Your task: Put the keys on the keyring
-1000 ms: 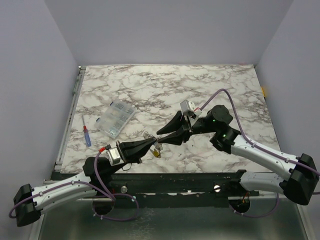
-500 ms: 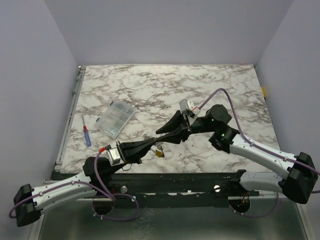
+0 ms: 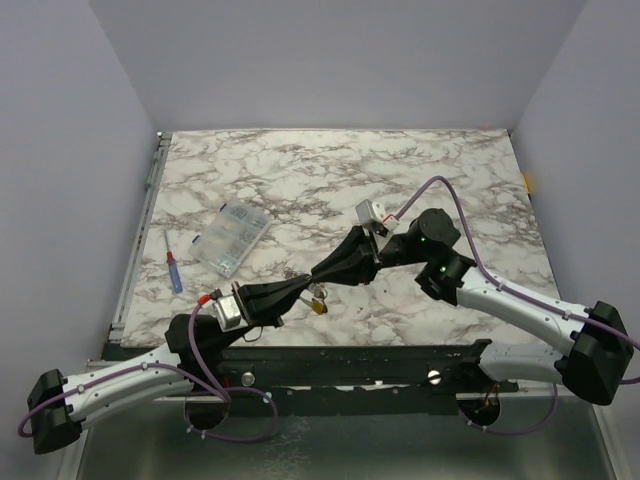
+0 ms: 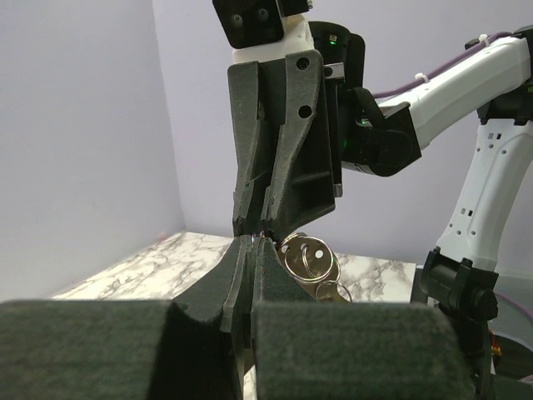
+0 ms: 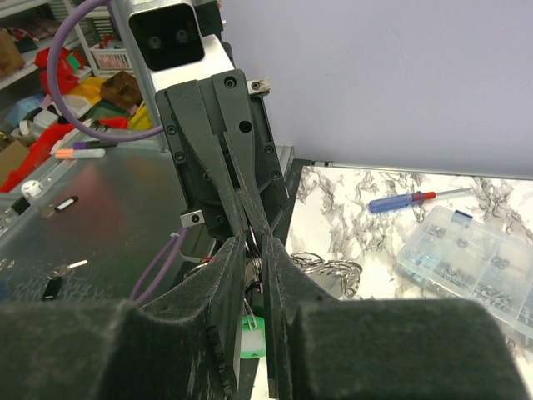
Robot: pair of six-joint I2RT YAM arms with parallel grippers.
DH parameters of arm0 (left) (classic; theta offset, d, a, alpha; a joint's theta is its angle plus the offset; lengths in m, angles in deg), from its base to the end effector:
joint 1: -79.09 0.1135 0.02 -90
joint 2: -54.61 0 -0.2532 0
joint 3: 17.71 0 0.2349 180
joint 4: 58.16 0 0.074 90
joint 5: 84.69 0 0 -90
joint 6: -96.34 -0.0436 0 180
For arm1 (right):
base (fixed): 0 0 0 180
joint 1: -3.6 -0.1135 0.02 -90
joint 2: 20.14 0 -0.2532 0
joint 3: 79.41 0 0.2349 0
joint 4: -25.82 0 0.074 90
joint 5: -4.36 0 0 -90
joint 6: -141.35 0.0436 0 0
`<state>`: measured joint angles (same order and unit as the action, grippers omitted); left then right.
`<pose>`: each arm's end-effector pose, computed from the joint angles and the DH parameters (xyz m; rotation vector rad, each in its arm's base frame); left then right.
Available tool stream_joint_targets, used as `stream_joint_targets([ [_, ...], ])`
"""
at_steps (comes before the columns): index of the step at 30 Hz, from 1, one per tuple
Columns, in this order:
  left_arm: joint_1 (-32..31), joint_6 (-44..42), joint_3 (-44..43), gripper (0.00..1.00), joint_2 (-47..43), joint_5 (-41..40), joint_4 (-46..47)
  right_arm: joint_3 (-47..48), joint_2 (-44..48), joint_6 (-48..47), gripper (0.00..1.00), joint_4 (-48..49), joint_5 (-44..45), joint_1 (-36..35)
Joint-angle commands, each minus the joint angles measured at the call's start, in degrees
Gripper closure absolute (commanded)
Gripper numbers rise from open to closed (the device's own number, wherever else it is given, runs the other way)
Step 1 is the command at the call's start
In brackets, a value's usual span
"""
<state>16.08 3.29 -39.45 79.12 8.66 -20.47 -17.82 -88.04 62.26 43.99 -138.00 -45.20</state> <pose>0.0525 -0.1086 0.2745 0.5956 0.8125 -0.9893 0.1431 0.2159 0.3430 -1.2462 1.0404 1.4436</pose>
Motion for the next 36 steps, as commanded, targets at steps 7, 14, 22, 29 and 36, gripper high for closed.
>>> stream_joint_targets([
  [7, -0.2, -0.8, -0.2, 1.0, -1.5, -1.2, 3.8, 1.1, -0.7, -2.8, 0.67, -7.9, -2.5, -0.4],
  [14, -0.2, -0.8, -0.4, 1.0, -1.2, -0.3, 3.8, 4.8, -0.8, -10.1, 0.67, -20.3, -2.2, -0.4],
  [22, -0.3, -0.4, -0.4, 1.0, -1.1, -0.2, 3.6, 4.9, -1.7, -10.0, 0.79, -19.5, -2.8, -0.4],
  [29, -0.2, 0.1, -0.3, 1.0, -1.8, 0.0, 3.6, 3.8, -1.7, -9.7, 0.99, -16.7, -3.1, -0.4],
  [36, -0.2, 1.8, -0.4, 1.0, -3.0, 1.3, 0.6, 3.3, -0.8, -9.9, 0.99, -15.2, -1.9, -0.4],
])
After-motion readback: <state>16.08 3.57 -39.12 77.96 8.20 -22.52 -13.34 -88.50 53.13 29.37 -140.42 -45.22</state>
